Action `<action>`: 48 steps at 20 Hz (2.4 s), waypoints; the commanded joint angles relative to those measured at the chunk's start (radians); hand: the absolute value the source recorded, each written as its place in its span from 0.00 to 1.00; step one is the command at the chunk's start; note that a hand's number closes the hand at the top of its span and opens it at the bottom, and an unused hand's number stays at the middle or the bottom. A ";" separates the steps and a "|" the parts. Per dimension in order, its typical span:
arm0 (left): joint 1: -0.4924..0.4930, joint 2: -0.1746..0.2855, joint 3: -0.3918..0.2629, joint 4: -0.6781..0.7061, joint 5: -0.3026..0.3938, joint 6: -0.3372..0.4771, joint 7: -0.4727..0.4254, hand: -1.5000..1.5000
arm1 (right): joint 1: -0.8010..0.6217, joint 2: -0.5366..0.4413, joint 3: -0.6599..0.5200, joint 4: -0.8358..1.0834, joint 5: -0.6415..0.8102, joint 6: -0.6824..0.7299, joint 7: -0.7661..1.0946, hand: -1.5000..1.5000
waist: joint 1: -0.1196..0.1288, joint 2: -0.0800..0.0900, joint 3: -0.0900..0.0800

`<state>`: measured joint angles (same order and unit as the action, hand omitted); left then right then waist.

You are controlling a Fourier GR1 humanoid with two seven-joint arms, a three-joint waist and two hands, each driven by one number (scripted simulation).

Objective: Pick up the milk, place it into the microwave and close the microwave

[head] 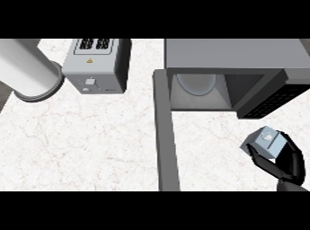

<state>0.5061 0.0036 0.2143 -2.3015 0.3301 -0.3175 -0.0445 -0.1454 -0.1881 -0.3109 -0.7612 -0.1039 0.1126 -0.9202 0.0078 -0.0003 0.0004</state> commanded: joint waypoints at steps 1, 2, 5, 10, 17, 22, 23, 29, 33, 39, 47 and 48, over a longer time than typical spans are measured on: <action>0.012 -0.003 -0.003 -0.023 0.017 0.012 0.020 0.00 | -0.015 0.016 -0.043 -0.039 0.018 -0.192 -0.031 1.00 | -0.003 -0.001 -0.001; -0.039 -0.003 0.017 0.043 0.003 -0.001 -0.008 0.00 | -0.037 0.037 -0.027 -0.057 0.006 -0.188 0.030 1.00 | -0.005 -0.001 -0.001; 0.038 0.017 0.093 0.007 0.103 -0.064 -0.008 0.00 | -0.056 0.053 -0.018 -0.066 -0.029 -0.125 -0.005 1.00 | 0.001 -0.002 -0.001; 0.022 0.020 0.055 0.021 0.070 -0.058 -0.005 0.00 | 0.003 0.043 0.070 -0.147 0.001 -0.018 0.009 1.00 | -0.003 -0.001 -0.001; 0.027 0.008 0.037 -0.025 0.067 -0.020 0.023 0.00 | 0.004 0.015 0.152 -0.228 0.000 0.139 0.047 1.00 | -0.004 -0.002 -0.001; -0.005 -0.001 0.033 -0.043 0.075 -0.002 0.063 0.00 | 0.078 0.065 0.214 -0.524 -0.043 0.127 0.247 1.00 | -0.012 -0.003 -0.001; 0.019 -0.003 0.029 -0.001 0.062 -0.030 0.017 0.00 | 0.051 0.080 0.226 -0.554 -0.038 0.097 0.292 1.00 | -0.009 -0.003 -0.001; 0.042 0.001 0.074 -0.001 0.108 -0.069 0.028 0.00 | 0.045 0.151 0.324 -0.640 0.138 -0.103 0.348 1.00 | -0.001 -0.002 -0.001; -0.033 0.035 0.121 0.072 0.135 -0.066 0.030 0.00 | -0.127 0.179 0.327 -0.580 0.183 -0.196 0.503 1.00 | 0.002 0.000 -0.001; -0.068 -0.003 0.096 0.106 0.045 -0.068 -0.011 0.00 | -0.376 0.126 0.241 -0.269 0.195 -0.195 0.485 1.00 | 0.009 0.005 0.000; -0.052 0.032 0.137 0.125 0.119 -0.118 0.013 0.00 | -0.524 0.114 0.192 -0.075 0.202 -0.229 0.437 1.00 | 0.029 0.009 0.000; -0.046 0.041 0.137 0.099 0.144 -0.116 0.034 0.00 | -0.576 0.088 0.173 -0.079 0.186 -0.218 0.496 1.00 | 0.040 0.011 0.000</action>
<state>0.4595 0.0354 0.3490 -2.2019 0.4506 -0.4179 -0.0197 -0.5121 -0.0720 -0.1065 -1.0067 0.0687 -0.0845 -0.5653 -0.0038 -0.0198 0.0106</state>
